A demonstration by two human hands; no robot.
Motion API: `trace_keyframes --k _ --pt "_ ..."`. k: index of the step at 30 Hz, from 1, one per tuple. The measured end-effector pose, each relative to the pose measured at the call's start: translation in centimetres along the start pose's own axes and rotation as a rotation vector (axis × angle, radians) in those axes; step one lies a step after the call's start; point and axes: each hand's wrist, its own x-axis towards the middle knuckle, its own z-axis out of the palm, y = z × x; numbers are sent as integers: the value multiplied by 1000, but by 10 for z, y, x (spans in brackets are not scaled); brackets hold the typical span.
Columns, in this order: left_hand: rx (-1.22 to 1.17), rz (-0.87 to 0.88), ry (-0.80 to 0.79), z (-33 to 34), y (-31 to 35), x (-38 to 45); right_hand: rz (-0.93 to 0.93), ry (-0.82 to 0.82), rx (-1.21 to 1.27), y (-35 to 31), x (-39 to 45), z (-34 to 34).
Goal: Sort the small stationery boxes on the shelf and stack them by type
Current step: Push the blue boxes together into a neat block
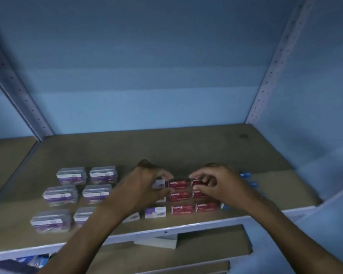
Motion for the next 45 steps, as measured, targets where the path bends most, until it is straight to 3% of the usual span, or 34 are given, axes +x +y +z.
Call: trace_keyframes --k 6,14,21,45 --pt "36 138 53 52 43 25 11 60 31 43 -46 -23" --pt "139 170 108 89 81 44 -3 141 -65 81 -76 -45" --pt "251 166 70 102 87 54 38 123 -179 102 -86 -52" --pt "269 139 56 114 87 57 78 53 -157 122 -80 -54"
